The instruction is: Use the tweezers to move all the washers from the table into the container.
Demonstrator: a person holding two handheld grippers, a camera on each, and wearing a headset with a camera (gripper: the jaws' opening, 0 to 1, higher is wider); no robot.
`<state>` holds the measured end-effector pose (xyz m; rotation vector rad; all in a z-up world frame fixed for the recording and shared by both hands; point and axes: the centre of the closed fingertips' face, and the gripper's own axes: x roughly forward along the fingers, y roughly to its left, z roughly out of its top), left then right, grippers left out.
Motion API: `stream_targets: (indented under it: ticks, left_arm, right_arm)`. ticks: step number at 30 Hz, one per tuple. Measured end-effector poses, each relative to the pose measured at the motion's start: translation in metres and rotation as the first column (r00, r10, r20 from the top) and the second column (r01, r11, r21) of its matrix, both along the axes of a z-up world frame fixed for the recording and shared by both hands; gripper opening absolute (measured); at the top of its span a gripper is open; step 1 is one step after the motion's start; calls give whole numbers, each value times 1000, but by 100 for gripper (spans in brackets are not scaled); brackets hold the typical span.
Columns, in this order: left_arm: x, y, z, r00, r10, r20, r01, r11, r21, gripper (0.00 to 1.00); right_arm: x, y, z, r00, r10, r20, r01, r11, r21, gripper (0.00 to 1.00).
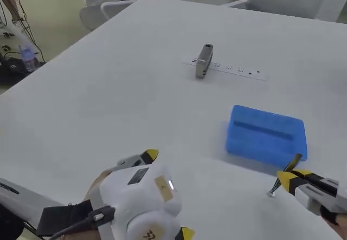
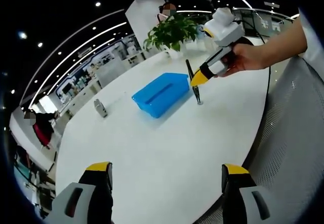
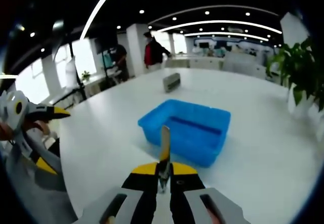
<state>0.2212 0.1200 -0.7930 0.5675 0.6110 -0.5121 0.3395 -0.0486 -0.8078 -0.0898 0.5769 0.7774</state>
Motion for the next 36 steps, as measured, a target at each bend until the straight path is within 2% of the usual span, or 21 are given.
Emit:
stream_targets:
  ticks: [5,11,14,23,36]
  left_arm:
    - [1,1,0,1000,4,5,-4,1000,7,91]
    - [1,3,0,1000,6,7,-7,1000,15,90]
    - [1,2,-1,1000,4,6,-5,1000,18,90]
    - [1,2,0,1000,2,8,-2,1000,15,91]
    - [1,2,1,1000,1,21,-2,1000,26,92]
  right_arm:
    - [-1,-3,-1,1000,-7,2,7,1000,-5,4]
    - [-2,1,0,1000,15,-18,-15,1000,-21,3]
    - [-2,3,4,1000,17,-11,-17,1000,-13,3]
    - [-5,7,26,999,31,16,-31,999,9,3]
    - [6,4,82,992,-3,125,-4,999,53,3]
